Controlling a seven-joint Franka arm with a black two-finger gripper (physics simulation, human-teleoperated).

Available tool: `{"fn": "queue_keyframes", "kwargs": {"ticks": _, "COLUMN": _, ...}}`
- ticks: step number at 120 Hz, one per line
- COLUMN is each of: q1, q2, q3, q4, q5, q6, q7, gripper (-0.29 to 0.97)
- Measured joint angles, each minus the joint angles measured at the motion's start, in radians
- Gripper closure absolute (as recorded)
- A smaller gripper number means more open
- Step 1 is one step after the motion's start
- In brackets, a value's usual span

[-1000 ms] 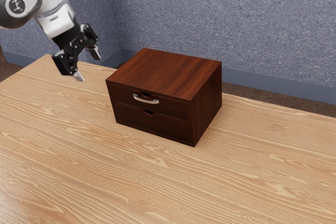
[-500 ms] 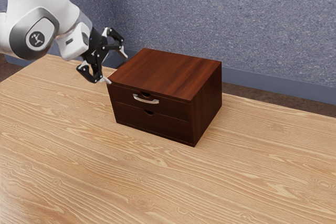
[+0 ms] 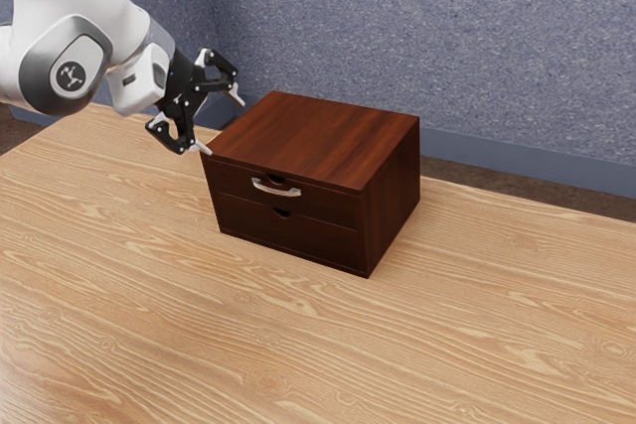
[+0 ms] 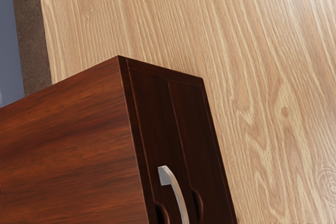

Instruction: Pull the drawer handle with one arm to open the drawer

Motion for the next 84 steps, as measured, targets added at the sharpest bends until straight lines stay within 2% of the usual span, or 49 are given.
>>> {"fn": "queue_keyframes", "kwargs": {"ticks": 23, "q1": 0.0, "q2": 0.009, "q3": 0.001, "q4": -0.01, "q5": 0.0, "q6": 0.003, "q7": 0.019, "gripper": 0.04}}
{"fn": "queue_keyframes", "kwargs": {"ticks": 60, "q1": 0.033, "q2": 0.097, "q3": 0.012, "q4": -0.029, "q5": -0.006, "q6": 0.082, "q7": -0.035, "gripper": 0.03}}
{"fn": "queue_keyframes", "kwargs": {"ticks": 84, "q1": 0.039, "q2": 0.142, "q3": 0.016, "q4": -0.041, "q5": -0.008, "q6": 0.119, "q7": -0.093, "gripper": 0.17}}
